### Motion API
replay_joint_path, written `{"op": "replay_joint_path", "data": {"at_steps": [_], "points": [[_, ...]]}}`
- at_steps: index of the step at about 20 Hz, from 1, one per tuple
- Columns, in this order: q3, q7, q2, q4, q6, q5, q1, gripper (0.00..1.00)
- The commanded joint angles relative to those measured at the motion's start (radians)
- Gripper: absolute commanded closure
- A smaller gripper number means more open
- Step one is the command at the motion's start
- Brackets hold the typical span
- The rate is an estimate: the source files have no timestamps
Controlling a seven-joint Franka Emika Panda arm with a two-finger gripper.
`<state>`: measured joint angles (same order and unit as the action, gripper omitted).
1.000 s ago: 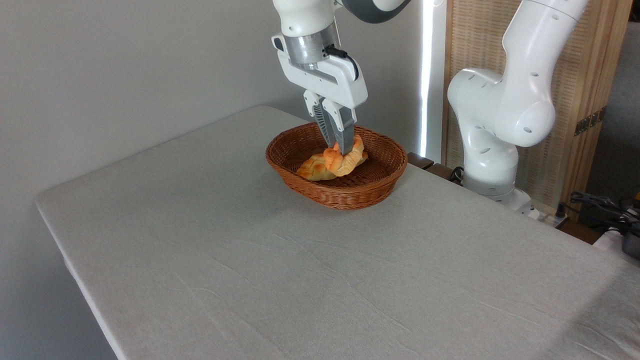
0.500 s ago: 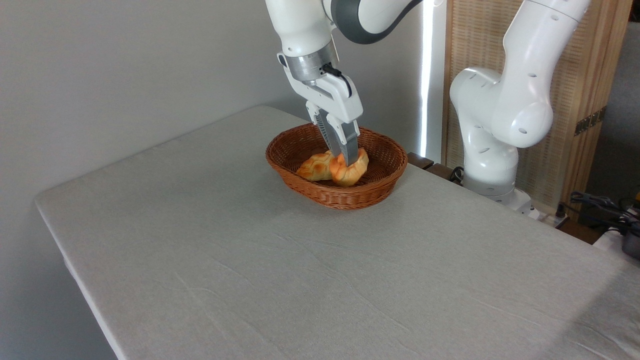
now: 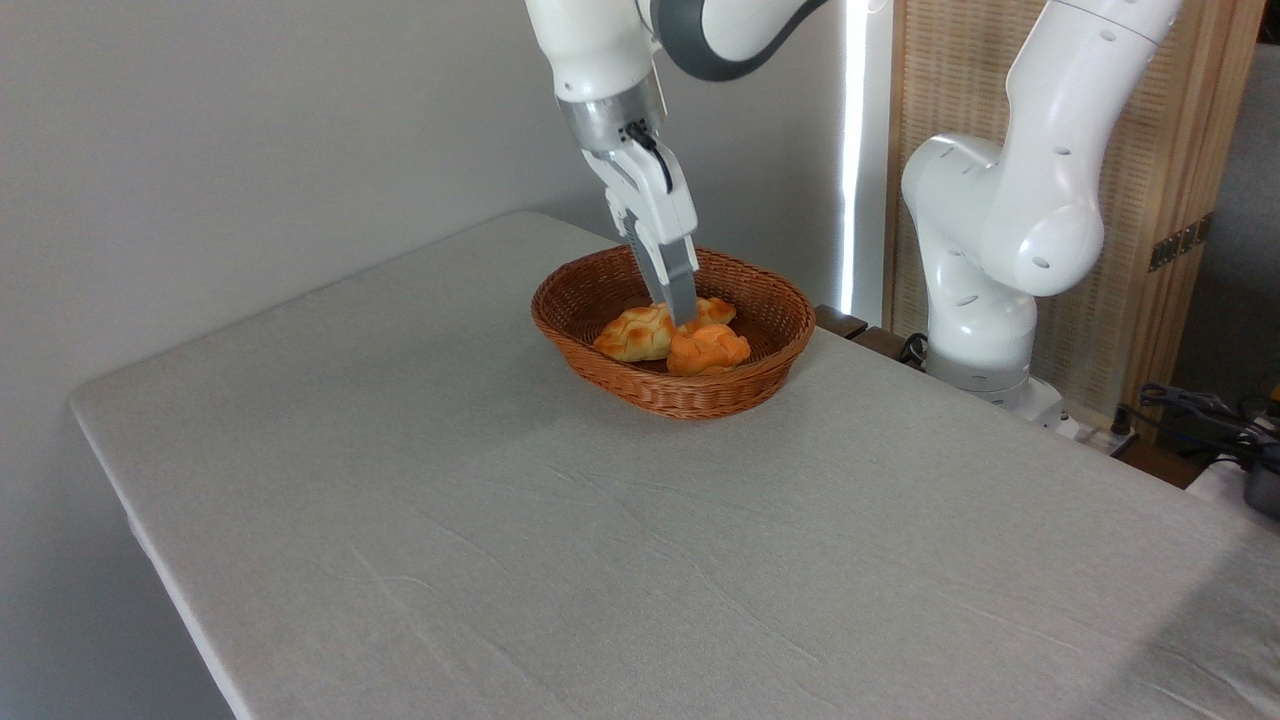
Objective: Put bread into the basket
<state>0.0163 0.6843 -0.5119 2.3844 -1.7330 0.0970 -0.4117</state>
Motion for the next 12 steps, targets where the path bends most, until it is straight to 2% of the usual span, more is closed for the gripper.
{"op": "replay_joint_path", "data": {"at_steps": [1, 3, 6, 7, 9, 12], "points": [[-0.117, -0.001, 0.07, -0.219, 0.015, 0.013, 0.002, 0.0], [-0.139, -0.035, 0.143, -0.373, 0.052, 0.009, 0.001, 0.0], [-0.205, -0.066, 0.228, -0.497, 0.055, -0.006, 0.002, 0.0], [-0.214, -0.066, 0.254, -0.52, 0.044, -0.014, 0.002, 0.0], [-0.223, -0.063, 0.288, -0.531, 0.004, -0.061, 0.008, 0.0], [-0.188, -0.066, 0.34, -0.531, -0.06, -0.075, 0.069, 0.0]]}}
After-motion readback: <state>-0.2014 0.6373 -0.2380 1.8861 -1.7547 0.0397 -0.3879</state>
